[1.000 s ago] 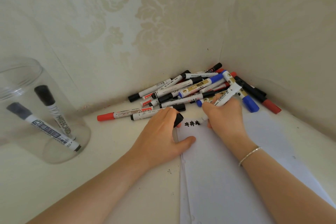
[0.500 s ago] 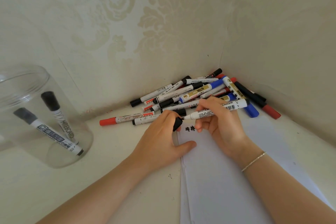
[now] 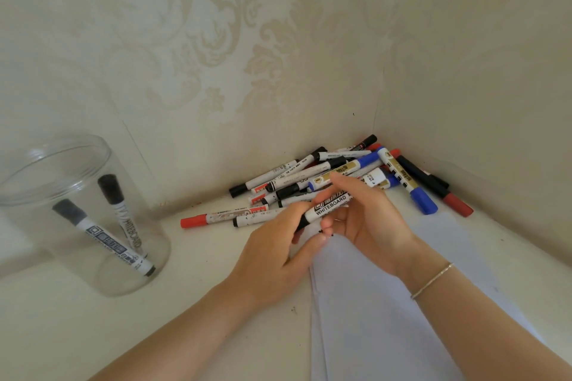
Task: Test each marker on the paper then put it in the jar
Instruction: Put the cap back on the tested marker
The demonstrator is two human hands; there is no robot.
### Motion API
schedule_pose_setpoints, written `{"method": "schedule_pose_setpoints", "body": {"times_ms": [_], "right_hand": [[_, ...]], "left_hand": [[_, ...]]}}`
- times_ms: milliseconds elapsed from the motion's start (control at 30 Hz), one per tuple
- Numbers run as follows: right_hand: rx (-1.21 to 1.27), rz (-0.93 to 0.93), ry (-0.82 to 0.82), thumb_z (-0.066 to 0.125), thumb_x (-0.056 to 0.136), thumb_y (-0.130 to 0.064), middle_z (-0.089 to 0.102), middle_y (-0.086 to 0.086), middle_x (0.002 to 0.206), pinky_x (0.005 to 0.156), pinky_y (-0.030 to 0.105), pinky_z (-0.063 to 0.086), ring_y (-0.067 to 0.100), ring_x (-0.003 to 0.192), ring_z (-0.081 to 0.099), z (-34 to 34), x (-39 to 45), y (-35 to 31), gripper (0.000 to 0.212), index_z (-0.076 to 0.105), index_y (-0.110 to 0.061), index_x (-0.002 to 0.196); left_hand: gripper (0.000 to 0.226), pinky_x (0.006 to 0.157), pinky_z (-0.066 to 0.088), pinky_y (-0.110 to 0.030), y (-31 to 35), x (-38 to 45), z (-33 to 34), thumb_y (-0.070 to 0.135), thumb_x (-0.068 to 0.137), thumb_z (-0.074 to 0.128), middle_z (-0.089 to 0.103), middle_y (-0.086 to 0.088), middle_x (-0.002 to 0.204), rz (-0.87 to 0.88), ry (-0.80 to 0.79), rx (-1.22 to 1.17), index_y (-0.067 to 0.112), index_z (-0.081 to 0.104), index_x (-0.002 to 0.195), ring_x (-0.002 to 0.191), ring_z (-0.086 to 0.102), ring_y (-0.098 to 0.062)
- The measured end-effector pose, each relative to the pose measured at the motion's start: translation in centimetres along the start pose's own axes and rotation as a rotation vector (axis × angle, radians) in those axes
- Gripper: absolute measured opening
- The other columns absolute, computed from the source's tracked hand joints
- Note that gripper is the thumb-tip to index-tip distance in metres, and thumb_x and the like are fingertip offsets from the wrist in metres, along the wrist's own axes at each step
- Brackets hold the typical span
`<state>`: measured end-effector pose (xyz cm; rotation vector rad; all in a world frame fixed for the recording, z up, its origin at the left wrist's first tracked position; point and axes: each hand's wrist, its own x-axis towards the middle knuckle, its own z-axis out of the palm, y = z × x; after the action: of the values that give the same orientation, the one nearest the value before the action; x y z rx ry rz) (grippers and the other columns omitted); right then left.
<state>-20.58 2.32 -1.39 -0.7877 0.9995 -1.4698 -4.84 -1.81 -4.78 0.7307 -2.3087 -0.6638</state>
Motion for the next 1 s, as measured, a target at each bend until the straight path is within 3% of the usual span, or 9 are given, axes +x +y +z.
{"method": "schedule_pose_setpoints", "body": {"times_ms": [100, 167, 333, 467, 567, 700, 833, 933, 1000], "right_hand": [[-0.144, -0.016, 0.020, 0.060, 0.091, -0.018, 0.057, 0.021, 0.076, 0.049, 0.026, 0.046, 0.018, 0.049, 0.052, 1.3, 0.0, -0.7, 0.019, 0.062, 0.000, 0.084], [-0.262, -0.038, 0.066, 0.072, 0.083, -0.022, 0.061, 0.021, 0.076, 0.048, 0.029, 0.046, 0.021, 0.048, 0.052, 2.3, 0.2, -1.9, 0.021, 0.059, -0.006, 0.087], [-0.451, -0.206, 0.158, 0.080, 0.072, -0.038, 0.066, 0.008, 0.063, 0.040, 0.022, 0.043, 0.017, 0.038, 0.051, 5.9, 0.1, -6.2, 0.035, 0.060, -0.010, 0.080], [-0.264, -0.469, 0.353, 0.072, 0.083, -0.026, 0.053, 0.001, 0.043, 0.036, 0.018, 0.033, 0.013, 0.031, 0.039, 8.2, -0.1, -8.1, 0.027, 0.052, -0.014, 0.070], [-0.407, -0.538, 0.393, 0.060, 0.088, -0.017, 0.039, 0.009, 0.046, 0.044, 0.024, 0.032, 0.017, 0.040, 0.035, 9.7, 0.3, -7.0, 0.036, 0.043, -0.010, 0.057], [-0.463, -0.434, 0.391, 0.051, 0.086, -0.013, 0.027, 0.009, 0.057, 0.054, 0.035, 0.027, 0.022, 0.056, 0.025, 11.1, 1.1, -4.6, 0.038, 0.032, -0.015, 0.053], [-0.141, -0.136, 0.227, 0.043, 0.094, -0.010, 0.024, 0.002, 0.049, 0.040, 0.024, 0.018, 0.014, 0.039, 0.016, 11.7, 1.3, -3.0, 0.035, 0.032, -0.017, 0.061], [-0.056, 0.003, 0.110, 0.043, 0.098, -0.026, 0.037, 0.003, 0.045, 0.037, 0.023, 0.025, 0.013, 0.036, 0.025, 13.3, 1.7, -1.7, 0.034, 0.045, -0.009, 0.069], [-0.288, 0.010, 0.106, 0.043, 0.099, -0.034, 0.051, 0.007, 0.051, 0.043, 0.025, 0.036, 0.017, 0.039, 0.040, 14.1, 2.5, -1.3, 0.041, 0.054, -0.003, 0.075]], "left_hand": [[0.019, 0.060, 0.032, -0.019, 1.2, -0.2, -1.0, 0.040, 0.094, 0.042, 0.046, 0.010, 0.066, -0.133, 0.083, -0.292, 0.040, 0.060, 0.096, 0.062, 0.039, -0.004], [0.027, 0.057, 0.028, -0.021, 1.9, 0.3, -2.1, 0.041, 0.091, 0.043, 0.037, 0.004, 0.060, -0.227, 0.205, -0.354, 0.028, 0.062, 0.078, 0.059, 0.033, -0.007], [0.038, 0.042, 0.022, -0.014, 4.8, 2.4, -6.4, 0.016, 0.095, 0.050, 0.028, 0.010, 0.039, -0.232, 0.429, -0.236, 0.013, 0.058, 0.058, 0.041, 0.028, -0.006], [0.041, 0.039, 0.019, -0.018, 6.3, 3.3, -9.7, 0.015, 0.089, 0.052, 0.021, 0.007, 0.034, -0.208, 0.543, -0.159, 0.009, 0.051, 0.049, 0.036, 0.022, -0.009], [0.041, 0.040, 0.019, -0.019, 6.2, 3.2, -10.9, 0.015, 0.086, 0.050, 0.021, 0.006, 0.032, -0.246, 0.582, -0.112, 0.003, 0.049, 0.047, 0.035, 0.022, -0.009], [0.042, 0.040, 0.022, -0.019, 5.6, 2.7, -12.5, 0.017, 0.086, 0.051, 0.029, 0.003, 0.029, -0.287, 0.593, 0.025, -0.004, 0.052, 0.050, 0.034, 0.027, -0.012], [0.022, 0.051, 0.037, -0.031, 5.9, 2.1, -14.7, 0.032, 0.089, 0.055, 0.047, -0.001, 0.045, -0.210, 0.516, 0.208, 0.018, 0.051, 0.074, 0.044, 0.042, -0.016], [0.025, 0.056, 0.046, -0.032, 6.6, 1.5, -16.3, 0.040, 0.089, 0.060, 0.059, 0.000, 0.059, -0.176, 0.521, 0.212, 0.023, 0.041, 0.092, 0.051, 0.057, -0.015], [0.030, 0.051, 0.044, -0.026, 6.6, 1.0, -17.6, 0.039, 0.086, 0.065, 0.057, 0.003, 0.060, -0.071, 0.685, 0.275, 0.020, 0.041, 0.092, 0.052, 0.055, -0.013]]}}
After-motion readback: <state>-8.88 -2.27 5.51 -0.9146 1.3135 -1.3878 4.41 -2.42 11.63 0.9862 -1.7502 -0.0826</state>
